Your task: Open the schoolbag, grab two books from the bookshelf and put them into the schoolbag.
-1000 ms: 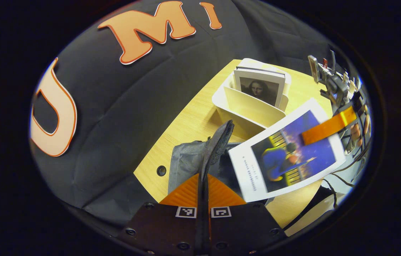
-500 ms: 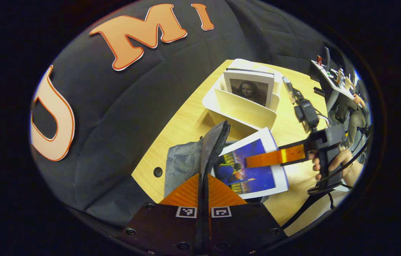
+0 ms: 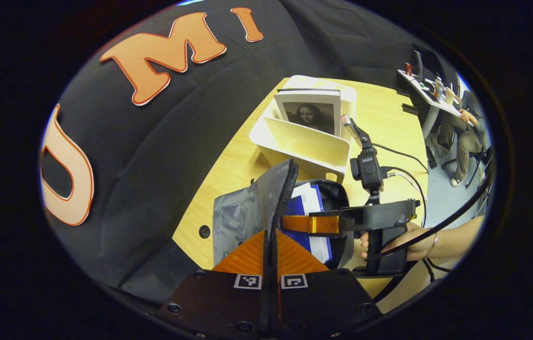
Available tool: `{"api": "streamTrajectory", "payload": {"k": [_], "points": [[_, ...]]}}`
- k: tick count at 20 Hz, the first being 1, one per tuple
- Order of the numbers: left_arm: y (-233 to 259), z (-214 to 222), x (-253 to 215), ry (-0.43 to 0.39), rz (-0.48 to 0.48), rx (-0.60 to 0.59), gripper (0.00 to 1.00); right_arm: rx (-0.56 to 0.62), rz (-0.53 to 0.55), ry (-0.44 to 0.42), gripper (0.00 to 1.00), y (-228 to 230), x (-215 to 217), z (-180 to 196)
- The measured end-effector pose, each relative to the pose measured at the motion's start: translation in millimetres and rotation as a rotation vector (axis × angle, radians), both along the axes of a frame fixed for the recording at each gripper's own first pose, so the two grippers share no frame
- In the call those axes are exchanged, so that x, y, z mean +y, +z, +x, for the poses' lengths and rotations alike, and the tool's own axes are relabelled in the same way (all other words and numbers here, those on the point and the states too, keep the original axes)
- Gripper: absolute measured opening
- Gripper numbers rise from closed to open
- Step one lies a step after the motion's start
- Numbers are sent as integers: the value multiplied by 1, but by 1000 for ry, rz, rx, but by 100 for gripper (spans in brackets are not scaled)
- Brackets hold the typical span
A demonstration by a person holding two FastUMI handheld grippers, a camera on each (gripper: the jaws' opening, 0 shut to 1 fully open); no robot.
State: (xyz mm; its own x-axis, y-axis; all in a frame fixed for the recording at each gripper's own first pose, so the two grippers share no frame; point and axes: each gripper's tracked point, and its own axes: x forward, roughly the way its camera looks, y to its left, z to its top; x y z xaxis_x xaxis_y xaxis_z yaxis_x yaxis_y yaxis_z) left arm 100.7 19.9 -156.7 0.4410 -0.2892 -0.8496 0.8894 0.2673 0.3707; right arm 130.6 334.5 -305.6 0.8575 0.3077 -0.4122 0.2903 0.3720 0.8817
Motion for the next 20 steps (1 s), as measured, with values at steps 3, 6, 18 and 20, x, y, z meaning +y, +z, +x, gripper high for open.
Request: {"api": "streamTrajectory", "payload": {"k": [3, 6, 18, 20], "points": [[-2, 9, 10, 20, 16, -6, 1, 47, -14, -1, 61, -9, 3, -5], [-4, 14, 14, 56, -3, 9, 1, 66, -32, 30, 85, -8, 4, -19], [-35, -5, 20, 98, -93, 118, 1, 111, -209, -29, 97, 16, -118, -88], [-34, -3, 21, 106, -114, 134, 1, 150, -317, -19, 97, 12, -144, -103]]}}
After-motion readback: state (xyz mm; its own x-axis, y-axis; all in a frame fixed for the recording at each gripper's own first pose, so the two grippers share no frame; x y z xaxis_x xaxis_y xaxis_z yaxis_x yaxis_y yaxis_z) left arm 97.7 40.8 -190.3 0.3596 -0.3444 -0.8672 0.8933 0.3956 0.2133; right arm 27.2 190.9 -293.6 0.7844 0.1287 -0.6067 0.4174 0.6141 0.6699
